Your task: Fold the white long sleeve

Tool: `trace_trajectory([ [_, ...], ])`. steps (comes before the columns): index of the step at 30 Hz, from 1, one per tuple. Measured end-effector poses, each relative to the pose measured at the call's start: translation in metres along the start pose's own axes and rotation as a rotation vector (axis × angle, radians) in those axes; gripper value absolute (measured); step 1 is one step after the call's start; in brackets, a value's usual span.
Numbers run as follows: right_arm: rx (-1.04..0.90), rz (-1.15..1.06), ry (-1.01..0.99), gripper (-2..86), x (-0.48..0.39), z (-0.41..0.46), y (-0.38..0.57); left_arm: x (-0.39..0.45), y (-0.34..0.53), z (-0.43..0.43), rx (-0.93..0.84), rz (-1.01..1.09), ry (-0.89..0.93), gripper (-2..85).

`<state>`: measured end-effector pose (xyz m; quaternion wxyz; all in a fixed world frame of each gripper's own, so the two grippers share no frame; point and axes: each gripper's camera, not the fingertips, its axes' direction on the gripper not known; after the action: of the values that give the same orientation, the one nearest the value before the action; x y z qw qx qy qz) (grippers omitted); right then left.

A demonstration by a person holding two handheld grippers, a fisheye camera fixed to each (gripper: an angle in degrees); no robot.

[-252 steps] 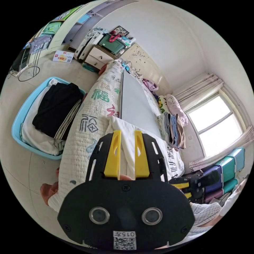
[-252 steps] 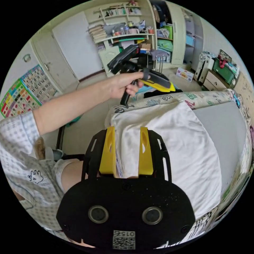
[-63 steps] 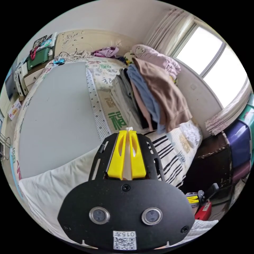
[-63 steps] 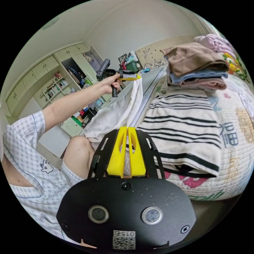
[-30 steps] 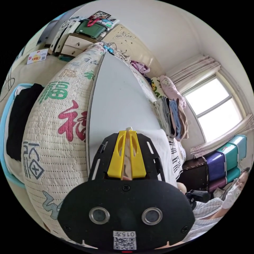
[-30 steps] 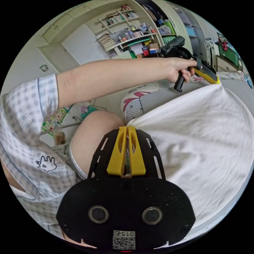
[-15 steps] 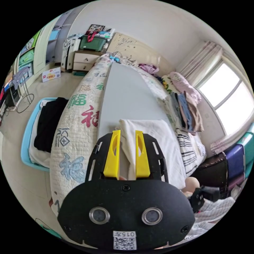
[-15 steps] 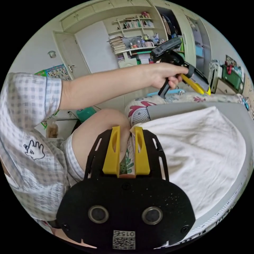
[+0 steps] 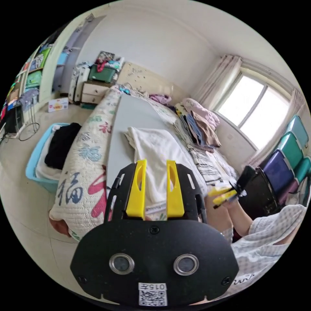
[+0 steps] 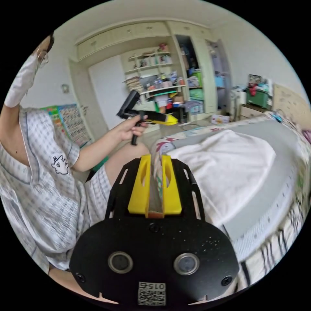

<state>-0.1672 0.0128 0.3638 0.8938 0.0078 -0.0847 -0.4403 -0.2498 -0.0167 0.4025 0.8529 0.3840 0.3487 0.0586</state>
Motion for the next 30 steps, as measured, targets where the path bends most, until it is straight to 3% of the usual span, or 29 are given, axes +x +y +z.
trace_trajectory([
  [5, 0.046, 0.188, 0.358, 10.4, 0.019, -0.044, 0.045, -0.002, 0.045, 0.028, -0.057, -0.056, -0.052, 11.8],
  [7, 0.045, 0.223, 0.384, 11.5, 0.024, -0.039, 0.048, -0.004, 0.055, 0.038, -0.075, -0.056, -0.024, 11.4],
  [12, -0.233, 0.160, 0.456, 11.8, 0.034, 0.025, 0.031, -0.006, 0.074, 0.016, 0.025, -0.045, 0.019, 4.4],
  [17, -0.324, 0.117, 0.635, 5.8, 0.029, 0.056, 0.030, -0.026, 0.085, 0.009, 0.013, -0.092, 0.048, 1.1],
  [26, -0.221, 0.124, 0.562, 8.4, 0.027, 0.043, 0.030, -0.042, 0.101, -0.007, 0.015, -0.085, 0.155, 7.4],
  [30, -0.214, 0.139, 0.590, 4.5, 0.029, 0.049, 0.024, -0.047, 0.106, -0.005, 0.021, -0.114, 0.218, 3.9],
])
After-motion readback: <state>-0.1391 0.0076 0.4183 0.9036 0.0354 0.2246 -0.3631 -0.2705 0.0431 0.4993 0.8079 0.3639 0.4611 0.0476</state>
